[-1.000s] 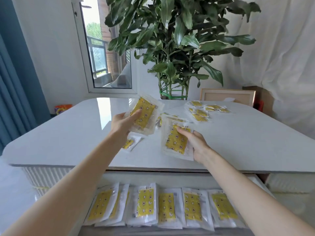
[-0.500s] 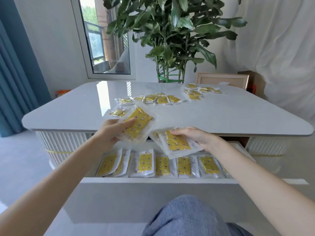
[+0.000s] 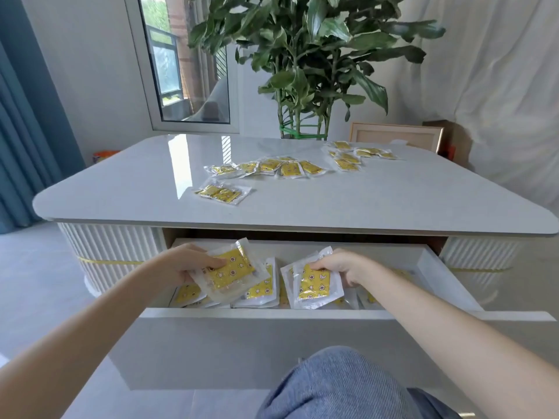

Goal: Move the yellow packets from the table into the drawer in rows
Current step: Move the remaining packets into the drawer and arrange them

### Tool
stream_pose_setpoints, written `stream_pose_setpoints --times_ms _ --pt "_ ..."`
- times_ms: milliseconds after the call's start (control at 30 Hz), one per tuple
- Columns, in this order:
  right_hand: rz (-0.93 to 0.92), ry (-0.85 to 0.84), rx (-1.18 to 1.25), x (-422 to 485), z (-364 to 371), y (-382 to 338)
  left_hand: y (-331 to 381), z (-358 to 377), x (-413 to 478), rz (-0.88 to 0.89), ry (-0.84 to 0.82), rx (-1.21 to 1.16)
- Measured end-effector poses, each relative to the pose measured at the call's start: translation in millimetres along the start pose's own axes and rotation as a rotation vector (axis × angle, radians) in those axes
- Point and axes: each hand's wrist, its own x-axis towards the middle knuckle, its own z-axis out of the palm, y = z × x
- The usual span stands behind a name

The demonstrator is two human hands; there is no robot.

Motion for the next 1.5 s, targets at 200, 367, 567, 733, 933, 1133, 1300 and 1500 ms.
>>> stream_pose_setpoints --times_ms 200,367,567,733,933,1133,1300,1500 --pt "0.074 0.042 0.086 30.4 9.2 3.1 3.9 18.8 27.2 -0.080 0.025 -0.088" --pt "0.106 0.037 0.086 44.5 15.0 6.5 2.9 29.6 46.4 -0.106 0.002 -0.128" --pt "-0.028 0.251 -0.186 49.4 0.3 9.6 7.7 41.7 55.5 -0.117 -0.009 -0.181" --pt "0.016 0.293 -0.353 43.1 -29.3 13.9 11.1 57.8 60.7 -0.133 -0.030 -0.161" --pt "0.031 0.393 -0.283 44.2 -60.4 24.3 16.6 84.9 66.0 -0.124 -0.085 -0.117" --pt "-0.035 0.307 -0.130 51.4 -59.2 24.6 20.9 106.1 67.2 -0.153 -0.114 -0.141" --pt "-0.146 0.195 -0.101 42.0 -56.2 24.1 22.1 113.8 67.6 -0.187 -0.123 -0.223" --pt "-0.021 -0.136 0.243 21.5 -49.9 21.7 25.3 126.7 64.2 -0.240 -0.183 -0.413"
